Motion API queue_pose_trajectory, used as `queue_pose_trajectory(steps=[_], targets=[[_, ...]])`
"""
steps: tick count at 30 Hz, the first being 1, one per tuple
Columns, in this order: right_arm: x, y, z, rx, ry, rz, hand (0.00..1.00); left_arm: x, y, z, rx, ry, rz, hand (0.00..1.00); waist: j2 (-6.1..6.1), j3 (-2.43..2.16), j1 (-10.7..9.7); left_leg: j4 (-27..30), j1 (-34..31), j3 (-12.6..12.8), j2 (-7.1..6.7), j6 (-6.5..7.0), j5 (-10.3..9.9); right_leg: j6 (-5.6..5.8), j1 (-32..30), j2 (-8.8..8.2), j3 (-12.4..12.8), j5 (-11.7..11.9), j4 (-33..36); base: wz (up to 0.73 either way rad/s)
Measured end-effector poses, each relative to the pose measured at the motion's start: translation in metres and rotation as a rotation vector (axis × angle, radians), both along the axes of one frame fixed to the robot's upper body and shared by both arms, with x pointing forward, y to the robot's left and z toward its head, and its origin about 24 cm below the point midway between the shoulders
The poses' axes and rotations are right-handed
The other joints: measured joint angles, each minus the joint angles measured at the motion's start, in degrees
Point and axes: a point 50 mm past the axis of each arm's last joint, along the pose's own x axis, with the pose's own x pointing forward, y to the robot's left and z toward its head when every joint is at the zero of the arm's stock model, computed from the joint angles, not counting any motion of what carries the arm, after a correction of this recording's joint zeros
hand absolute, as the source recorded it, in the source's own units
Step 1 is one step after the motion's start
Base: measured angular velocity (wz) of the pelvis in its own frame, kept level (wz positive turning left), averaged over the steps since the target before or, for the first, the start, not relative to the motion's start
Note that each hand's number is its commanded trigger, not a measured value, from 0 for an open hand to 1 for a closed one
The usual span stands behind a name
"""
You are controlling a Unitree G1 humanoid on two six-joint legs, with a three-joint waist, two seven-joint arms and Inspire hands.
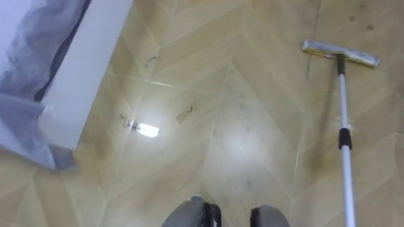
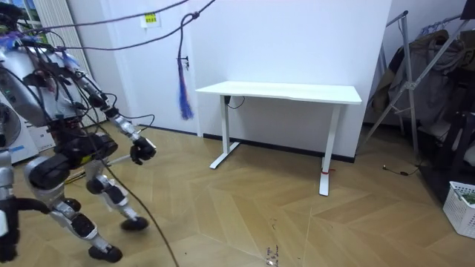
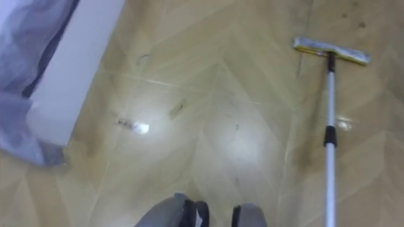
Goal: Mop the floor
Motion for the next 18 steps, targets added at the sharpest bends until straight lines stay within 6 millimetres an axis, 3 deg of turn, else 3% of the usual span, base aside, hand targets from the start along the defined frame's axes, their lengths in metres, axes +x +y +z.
queue_pose_trajectory(steps=[2,3,4,5,6,7,8,9,10,11,12,13,14,15,16,17,18], targets=[[0.031,-0.002,0.002,-0.024,-0.025,0.048,1.0,-0.004,-0.004,-0.001,-0.009,0.017,0.0,0.0,0.56,0.06,0.1,-1.6,2.27,-2.56,-0.75,-0.63,-0.34,-1.36,-0.18,1.07,-1.78,1.49,-10.04,-0.72],[0.053,-0.004,0.005,-0.045,-0.042,0.07,1.0,-0.007,-0.004,-0.002,-0.002,0.037,0.002,0.0,0.37,0.28,0.06,-1.9,3.24,-5.01,-2.17,-1.08,-0.74,-2.36,0.26,0.99,-2.73,3.27,-13.77,-0.31],[0.064,-0.006,0.008,-0.06,-0.054,0.071,1.0,-0.008,-0.003,-0.002,0.006,0.046,0.007,0.0,0.23,0.35,0.17,-1.9,3.61,-5.81,-2.74,-1.34,-1.06,-2.92,0.84,0.74,-2.94,3.96,-14.0,-0.14],[0.088,-0.01,0.014,-0.091,-0.086,0.082,1.0,-0.01,-0.002,-0.002,0.025,0.057,0.012,0.0,-0.13,0.4,0.57,-1.27,4.23,-6.68,-3.38,-1.99,-1.62,-3.45,1.7,-0.58,-4.26,4.29,-13.51,0.27],[0.115,-0.015,0.023,-0.124,-0.144,0.089,1.0,-0.01,0.001,-0.001,0.039,0.061,0.011,0.0,-0.7,0.51,0.72,0.82,3.81,-5.02,-3.06,-3.15,-2.22,-4.11,2.04,-2.95,-6.5,4.67,-11.76,0.42],[0.13,-0.018,0.029,-0.139,-0.185,0.092,1.0,-0.01,0.004,0.0,0.043,0.06,0.012,0.0,-1.23,0.81,1.01,2.69,3.35,-3.91,-2.82,-3.74,-2.52,-4.7,2.03,-3.84,-7.22,4.47,-10.28,0.57],[0.155,-0.026,0.04,-0.161,-0.269,0.093,1.0,-0.01,0.009,0.001,0.054,0.06,0.003,0.0,-2.02,1.21,1.97,6.93,1.9,-1.79,-1.61,-4.6,-2.9,-5.65,1.86,-4.15,-7.98,2.34,-7.45,0.55],[0.173,-0.032,0.05,-0.178,-0.356,0.083,1.0,-0.01,0.014,0.003,0.068,0.059,-0.022,0.0,-2.47,1.03,2.92,11.81,-0.3,0.14,-0.34,-6.09,-2.11,-6.11,1.4,-4.28,-8.59,0.08,-5.25,0.53],[0.184,-0.034,0.055,-0.185,-0.408,0.088,1.0,-0.011,0.017,0.004,0.073,0.059,-0.026,0.0,-3.1,1.13,3.46,14.35,-1.49,1.1,0.43,-7.66,-1.2,-6.32,1.29,-4.27,-8.81,-0.92,-4.37,0.54],[0.199,-0.035,0.063,-0.182,-0.486,0.099,1.0,-0.017,0.019,0.006,0.079,0.069,-0.036,0.0,-3.84,1.11,4.33,19.55,-3.88,1.96,2.03,-9.75,1.6,-6.71,1.83,-3.48,-8.98,-2.36,-3.57,0.47],[0.205,-0.034,0.066,-0.163,-0.529,0.09,1.0,-0.024,0.019,0.006,0.077,0.094,-0.041,0.0,-4.74,1.21,5.21,23.38,-6.07,2.52,3.35,-9.73,4.01,-7.27,3.38,-2.62,-8.75,-3.05,-3.51,0.49],[0.206,-0.033,0.066,-0.147,-0.541,0.08,1.0,-0.028,0.019,0.006,0.074,0.105,-0.042,0.0,-4.87,1.12,5.33,22.79,-6.6,2.54,3.75,-9.17,3.55,-7.32,4.2,-2.42,-8.61,-3.51,-3.59,0.7],[0.199,-0.033,0.062,-0.125,-0.548,0.042,1.0,-0.029,0.017,0.005,0.059,0.116,-0.06,0.0,-4.87,1.19,5.15,17.98,-8.37,2.31,4.79,-7.42,2.44,-7.06,5.92,-1.39,-8.0,-4.2,-4.54,1.01],[0.184,-0.036,0.055,-0.105,-0.536,-0.015,1.0,-0.026,0.016,0.005,0.042,0.103,-0.086,0.0,-4.89,1.19,5.3,9.55,-10.08,2.31,4.97,-7.37,2.73,-6.65,7.36,-0.5,-6.82,-4.63,-6.12,1.06],[0.175,-0.036,0.051,-0.094,-0.526,-0.041,1.0,-0.025,0.016,0.005,0.033,0.096,-0.093,0.0,-4.95,1.15,5.35,5.14,-10.28,2.23,4.99,-7.74,3.34,-6.32,8.02,-0.17,-6.17,-4.89,-6.92,0.95],[0.153,-0.035,0.041,-0.071,-0.49,-0.091,1.0,-0.023,0.013,0.005,0.013,0.082,-0.096,0.0,-5.16,1.02,5.35,0.09,-10.26,2.54,5.0,-6.55,7.69,-5.38,9.24,0.35,-3.98,-5.74,-8.25,0.69],[0.129,-0.036,0.033,-0.055,-0.451,-0.138,1.0,-0.022,0.009,0.003,-0.01,0.08,-0.102,0.0,-4.76,0.83,5.37,-0.87,-8.8,3.79,5.11,-3.46,6.94,-4.37,10.13,0.68,-2.23,-6.29,-9.2,0.44]])
